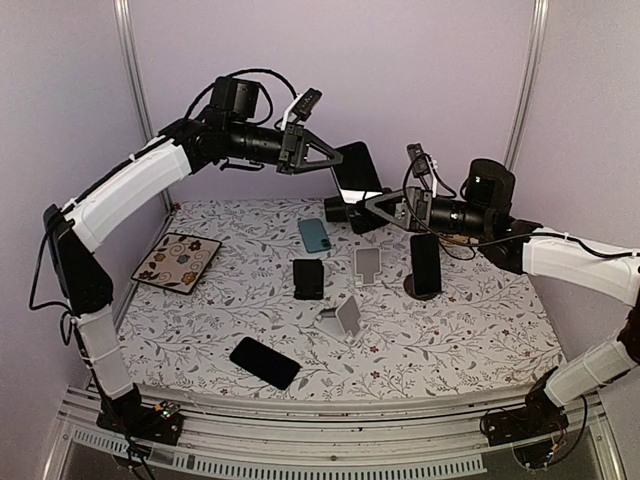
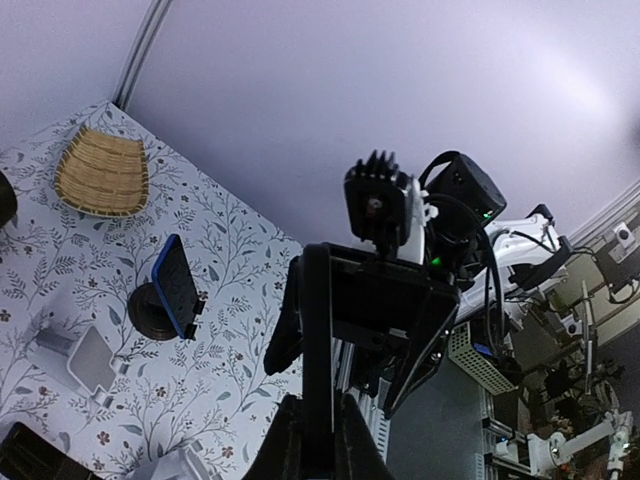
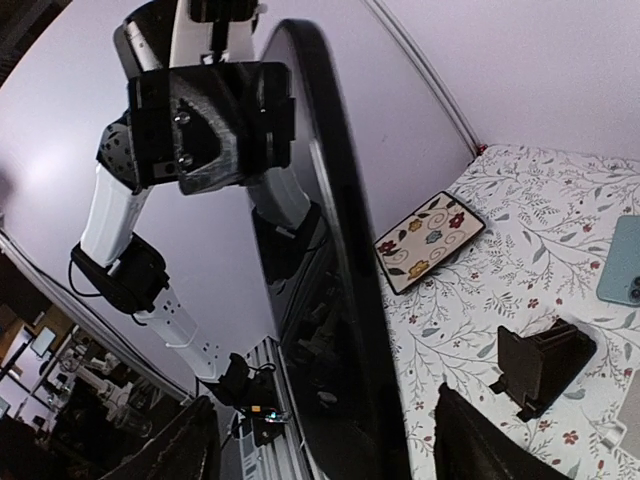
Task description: Place the phone on the phone stand
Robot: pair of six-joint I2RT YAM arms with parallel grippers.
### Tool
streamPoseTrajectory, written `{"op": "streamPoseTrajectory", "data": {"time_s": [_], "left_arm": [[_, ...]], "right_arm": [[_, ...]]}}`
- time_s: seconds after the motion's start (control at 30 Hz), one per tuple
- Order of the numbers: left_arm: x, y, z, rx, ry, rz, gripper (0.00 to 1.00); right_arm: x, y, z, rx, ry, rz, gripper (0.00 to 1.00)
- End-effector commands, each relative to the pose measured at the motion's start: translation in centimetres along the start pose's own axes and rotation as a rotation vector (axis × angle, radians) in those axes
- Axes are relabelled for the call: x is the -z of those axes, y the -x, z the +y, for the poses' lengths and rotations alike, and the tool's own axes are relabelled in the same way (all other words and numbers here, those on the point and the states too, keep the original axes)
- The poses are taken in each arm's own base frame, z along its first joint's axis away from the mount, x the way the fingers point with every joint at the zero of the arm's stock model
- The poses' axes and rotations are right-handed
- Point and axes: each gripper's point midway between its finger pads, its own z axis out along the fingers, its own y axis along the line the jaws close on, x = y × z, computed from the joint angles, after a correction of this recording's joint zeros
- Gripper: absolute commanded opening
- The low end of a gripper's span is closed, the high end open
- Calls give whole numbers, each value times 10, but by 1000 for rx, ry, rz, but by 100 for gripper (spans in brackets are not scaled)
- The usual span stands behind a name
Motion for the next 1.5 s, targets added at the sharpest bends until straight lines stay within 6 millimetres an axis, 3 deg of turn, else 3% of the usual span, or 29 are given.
{"op": "streamPoseTrajectory", "data": {"time_s": [0.0,0.03,0.1,0.27,0.5,0.83,1.07,1.47], "left_arm": [[-12,7,9,-147,-8,5,0],[-13,8,12,-172,-4,7,0],[-26,1,37,-184,16,38,0],[-40,-12,74,-258,45,80,0],[-49,-29,120,-354,90,127,0],[-58,-42,181,-439,115,142,0],[-78,-59,201,-440,70,145,0],[-110,-87,204,-441,2,168,0]], "right_arm": [[17,1,-18,29,-172,-10,80],[20,2,-20,37,-202,-11,84],[28,3,-24,39,-265,-13,90],[51,6,-23,39,-371,-38,97],[75,10,-17,14,-453,-71,98],[85,31,-2,-18,-491,-109,98],[81,50,4,-19,-514,-92,98],[72,46,-6,-63,-532,-54,98]]}}
